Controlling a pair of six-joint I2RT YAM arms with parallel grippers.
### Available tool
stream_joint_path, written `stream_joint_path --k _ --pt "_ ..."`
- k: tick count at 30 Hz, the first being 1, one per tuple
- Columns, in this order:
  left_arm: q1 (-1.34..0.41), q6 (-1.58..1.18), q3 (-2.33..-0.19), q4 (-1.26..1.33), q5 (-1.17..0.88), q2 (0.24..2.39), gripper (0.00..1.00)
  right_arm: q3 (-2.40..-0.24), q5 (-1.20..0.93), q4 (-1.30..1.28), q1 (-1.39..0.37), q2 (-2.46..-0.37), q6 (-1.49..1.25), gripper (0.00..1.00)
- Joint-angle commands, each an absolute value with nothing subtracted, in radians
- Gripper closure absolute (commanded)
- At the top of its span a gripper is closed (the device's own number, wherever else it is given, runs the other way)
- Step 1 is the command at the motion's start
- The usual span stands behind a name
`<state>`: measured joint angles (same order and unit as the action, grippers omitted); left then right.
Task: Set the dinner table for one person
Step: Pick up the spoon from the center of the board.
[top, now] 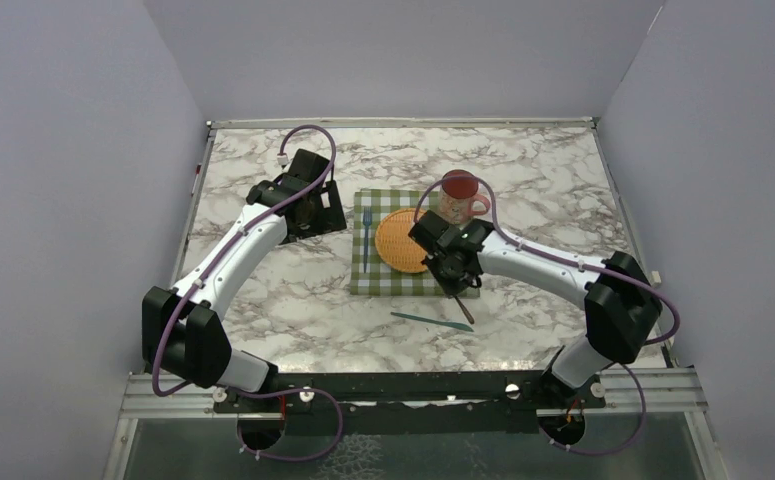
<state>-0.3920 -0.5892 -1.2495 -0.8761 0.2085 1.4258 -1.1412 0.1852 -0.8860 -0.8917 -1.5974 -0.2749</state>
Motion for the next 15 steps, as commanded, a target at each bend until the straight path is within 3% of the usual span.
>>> stream_joint_path --k 1,15 --pt "-0.385 -0.569 -1.285 -0.862 0.189 1.430 0.01 -1.198 0.229 -0.897 -0.806 -1.605 -0.299 0.99" --pt "-0.385 -0.561 -1.286 -0.865 0.192 1.421 0.01 -1.315 0.154 -0.829 -0.613 -1.783 -0.284 0.99"
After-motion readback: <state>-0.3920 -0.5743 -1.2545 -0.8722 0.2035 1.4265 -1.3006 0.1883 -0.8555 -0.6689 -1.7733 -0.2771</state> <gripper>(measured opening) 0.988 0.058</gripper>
